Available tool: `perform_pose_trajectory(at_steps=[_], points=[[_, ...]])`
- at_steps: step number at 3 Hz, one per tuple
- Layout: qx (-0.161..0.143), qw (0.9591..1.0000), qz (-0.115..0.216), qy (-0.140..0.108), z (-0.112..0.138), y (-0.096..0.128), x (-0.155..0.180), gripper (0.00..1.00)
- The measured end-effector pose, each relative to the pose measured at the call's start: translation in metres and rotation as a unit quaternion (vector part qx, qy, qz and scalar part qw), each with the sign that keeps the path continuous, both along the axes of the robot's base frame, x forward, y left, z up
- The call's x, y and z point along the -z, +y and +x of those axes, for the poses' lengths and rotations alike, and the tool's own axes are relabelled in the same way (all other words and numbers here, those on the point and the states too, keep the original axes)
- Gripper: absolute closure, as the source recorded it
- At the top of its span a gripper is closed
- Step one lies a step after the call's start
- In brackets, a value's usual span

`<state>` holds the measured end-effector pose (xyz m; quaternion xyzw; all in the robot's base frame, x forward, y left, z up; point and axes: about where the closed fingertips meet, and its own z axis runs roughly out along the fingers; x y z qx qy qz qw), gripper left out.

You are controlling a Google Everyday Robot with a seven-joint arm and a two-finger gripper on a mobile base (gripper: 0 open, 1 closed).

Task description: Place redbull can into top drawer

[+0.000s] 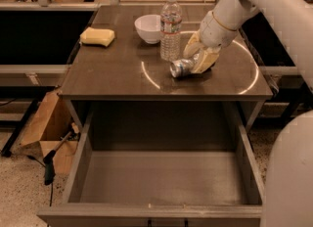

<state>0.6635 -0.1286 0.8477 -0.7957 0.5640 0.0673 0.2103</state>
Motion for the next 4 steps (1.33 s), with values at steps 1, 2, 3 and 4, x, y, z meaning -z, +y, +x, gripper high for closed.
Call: perform_pose_trajectory(at_steps=[1, 2, 3, 4], points=[[0.005, 1.0000, 0.004, -0.005, -0.004, 0.002, -0.011, 1.00], [0.026, 0.9996, 0.006, -0.012, -0.013, -0.005, -0.028, 1.00], [0.037, 0.9990, 0.004, -0.023, -0.031, -0.008, -0.039, 1.00], [0.033, 0.9984, -0.002, -0.046, -0.058, -0.008, -0.048, 1.00]])
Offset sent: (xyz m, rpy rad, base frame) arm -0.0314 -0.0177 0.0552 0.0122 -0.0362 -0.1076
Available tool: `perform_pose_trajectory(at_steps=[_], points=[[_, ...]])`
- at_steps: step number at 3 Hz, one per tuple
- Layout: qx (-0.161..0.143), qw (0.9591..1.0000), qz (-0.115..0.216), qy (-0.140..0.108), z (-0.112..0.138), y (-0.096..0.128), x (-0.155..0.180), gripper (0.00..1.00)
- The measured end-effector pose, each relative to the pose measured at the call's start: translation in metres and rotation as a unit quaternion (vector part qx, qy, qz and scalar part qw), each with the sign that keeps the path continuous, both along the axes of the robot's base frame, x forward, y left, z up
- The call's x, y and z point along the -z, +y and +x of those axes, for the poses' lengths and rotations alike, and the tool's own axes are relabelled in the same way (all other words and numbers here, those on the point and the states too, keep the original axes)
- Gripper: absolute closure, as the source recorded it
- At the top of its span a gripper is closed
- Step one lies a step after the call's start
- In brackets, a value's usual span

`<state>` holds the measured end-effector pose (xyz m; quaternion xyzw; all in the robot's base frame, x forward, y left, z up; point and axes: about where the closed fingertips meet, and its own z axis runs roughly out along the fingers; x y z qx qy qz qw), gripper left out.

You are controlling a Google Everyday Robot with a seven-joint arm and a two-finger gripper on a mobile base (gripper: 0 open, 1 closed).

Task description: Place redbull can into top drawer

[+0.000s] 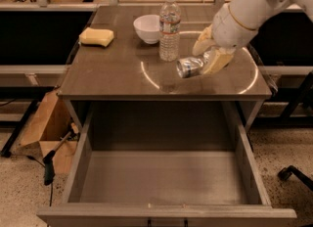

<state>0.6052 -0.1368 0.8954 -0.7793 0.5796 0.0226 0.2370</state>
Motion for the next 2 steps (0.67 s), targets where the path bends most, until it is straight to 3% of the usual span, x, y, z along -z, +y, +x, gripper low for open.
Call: perform_pose_trajectory(at_steps=[2], points=[[-0.040, 0.9983, -0.026, -0.035, -0.064, 0.013, 0.006, 1.00]])
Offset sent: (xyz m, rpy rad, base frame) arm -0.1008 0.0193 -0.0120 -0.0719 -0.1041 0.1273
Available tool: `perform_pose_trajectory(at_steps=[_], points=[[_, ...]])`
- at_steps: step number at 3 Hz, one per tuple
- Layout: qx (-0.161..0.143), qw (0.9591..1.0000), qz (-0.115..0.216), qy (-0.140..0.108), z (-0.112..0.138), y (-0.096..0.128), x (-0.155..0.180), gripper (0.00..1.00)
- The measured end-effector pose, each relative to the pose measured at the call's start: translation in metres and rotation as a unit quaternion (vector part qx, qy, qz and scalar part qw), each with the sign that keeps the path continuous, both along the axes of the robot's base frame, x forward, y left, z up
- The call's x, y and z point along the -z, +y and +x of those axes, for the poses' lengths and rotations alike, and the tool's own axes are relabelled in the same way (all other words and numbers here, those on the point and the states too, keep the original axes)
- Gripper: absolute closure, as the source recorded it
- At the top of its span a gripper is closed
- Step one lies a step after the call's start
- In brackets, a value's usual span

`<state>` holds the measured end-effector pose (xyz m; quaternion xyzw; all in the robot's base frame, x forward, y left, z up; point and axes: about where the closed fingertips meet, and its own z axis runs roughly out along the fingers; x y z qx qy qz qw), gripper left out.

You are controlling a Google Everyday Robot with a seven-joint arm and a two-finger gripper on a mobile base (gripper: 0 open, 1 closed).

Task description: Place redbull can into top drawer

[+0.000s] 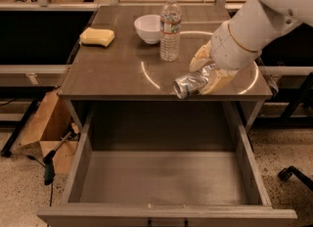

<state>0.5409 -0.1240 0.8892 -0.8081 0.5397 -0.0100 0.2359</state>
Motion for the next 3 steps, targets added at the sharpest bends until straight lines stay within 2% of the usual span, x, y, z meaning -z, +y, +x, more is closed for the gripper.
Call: perform_pose_trajectory(at_steps=[2, 3], points=[[-0.029, 0.9995, 0.000, -0.013, -0.039, 0.012, 0.010, 1.00], [-0.036, 0.9993, 0.003, -0.014, -0.049, 0.017, 0.016, 1.00]])
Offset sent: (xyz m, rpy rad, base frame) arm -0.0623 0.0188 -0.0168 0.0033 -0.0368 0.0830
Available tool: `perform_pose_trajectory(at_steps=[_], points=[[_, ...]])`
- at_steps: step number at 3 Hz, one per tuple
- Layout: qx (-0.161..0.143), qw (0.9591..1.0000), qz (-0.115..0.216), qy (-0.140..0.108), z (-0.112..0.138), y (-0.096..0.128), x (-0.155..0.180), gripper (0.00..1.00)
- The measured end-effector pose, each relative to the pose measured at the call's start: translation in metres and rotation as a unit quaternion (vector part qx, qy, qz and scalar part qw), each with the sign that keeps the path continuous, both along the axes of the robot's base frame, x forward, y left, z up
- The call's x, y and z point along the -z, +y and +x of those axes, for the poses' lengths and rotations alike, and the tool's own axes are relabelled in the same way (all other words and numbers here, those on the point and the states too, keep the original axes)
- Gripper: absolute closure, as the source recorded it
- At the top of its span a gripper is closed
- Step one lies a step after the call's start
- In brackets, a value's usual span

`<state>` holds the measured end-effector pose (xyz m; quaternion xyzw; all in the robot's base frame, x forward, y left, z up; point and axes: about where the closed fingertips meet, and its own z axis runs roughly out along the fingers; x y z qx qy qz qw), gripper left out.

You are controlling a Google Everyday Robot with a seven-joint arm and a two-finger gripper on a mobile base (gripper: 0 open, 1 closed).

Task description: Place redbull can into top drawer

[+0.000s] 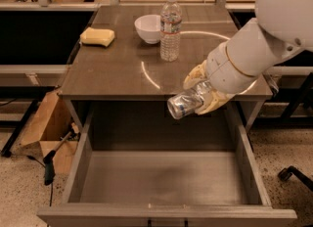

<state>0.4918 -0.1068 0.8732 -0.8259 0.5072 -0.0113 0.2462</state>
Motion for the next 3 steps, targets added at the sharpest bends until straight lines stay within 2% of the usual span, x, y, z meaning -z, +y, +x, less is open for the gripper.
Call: perform_pose_trajectory(at_steps=[3], points=[[0.031, 0.9978, 0.041, 0.042, 0.007, -0.011, 0.051, 1.00]])
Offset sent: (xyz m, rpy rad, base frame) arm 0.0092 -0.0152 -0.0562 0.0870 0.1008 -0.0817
